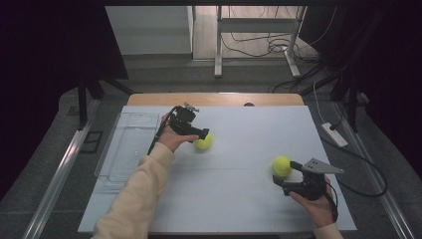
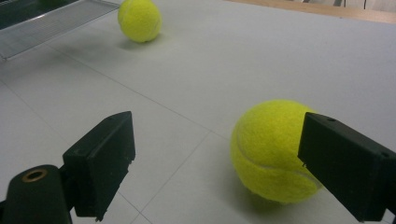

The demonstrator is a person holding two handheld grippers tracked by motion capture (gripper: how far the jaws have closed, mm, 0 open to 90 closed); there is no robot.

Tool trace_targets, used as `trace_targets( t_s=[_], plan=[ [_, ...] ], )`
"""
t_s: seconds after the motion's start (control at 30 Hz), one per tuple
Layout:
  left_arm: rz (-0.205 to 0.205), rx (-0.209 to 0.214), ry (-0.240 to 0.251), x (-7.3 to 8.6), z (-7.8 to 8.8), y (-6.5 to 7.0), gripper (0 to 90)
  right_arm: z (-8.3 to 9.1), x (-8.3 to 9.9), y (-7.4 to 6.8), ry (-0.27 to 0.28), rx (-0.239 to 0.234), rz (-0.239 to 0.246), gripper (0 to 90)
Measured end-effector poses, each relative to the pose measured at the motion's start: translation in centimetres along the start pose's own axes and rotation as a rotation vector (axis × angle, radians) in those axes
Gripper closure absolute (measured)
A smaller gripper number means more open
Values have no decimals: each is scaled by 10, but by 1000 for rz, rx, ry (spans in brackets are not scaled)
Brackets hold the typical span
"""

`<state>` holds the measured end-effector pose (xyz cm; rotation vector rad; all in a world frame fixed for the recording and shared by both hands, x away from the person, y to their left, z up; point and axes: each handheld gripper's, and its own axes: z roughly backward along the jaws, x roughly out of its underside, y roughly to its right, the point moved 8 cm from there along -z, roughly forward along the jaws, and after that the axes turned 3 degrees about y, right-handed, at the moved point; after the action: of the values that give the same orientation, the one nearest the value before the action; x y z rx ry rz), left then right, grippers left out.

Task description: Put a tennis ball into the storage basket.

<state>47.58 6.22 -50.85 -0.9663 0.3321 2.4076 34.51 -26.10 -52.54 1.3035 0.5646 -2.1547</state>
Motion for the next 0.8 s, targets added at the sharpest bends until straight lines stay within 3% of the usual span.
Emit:
trace_targets(
  t_s=[0.8],
  plan=[
    [22, 50, -44, 2, -19, 3, 53, 0, 1, 1, -6, 8, -1, 111]
  ],
)
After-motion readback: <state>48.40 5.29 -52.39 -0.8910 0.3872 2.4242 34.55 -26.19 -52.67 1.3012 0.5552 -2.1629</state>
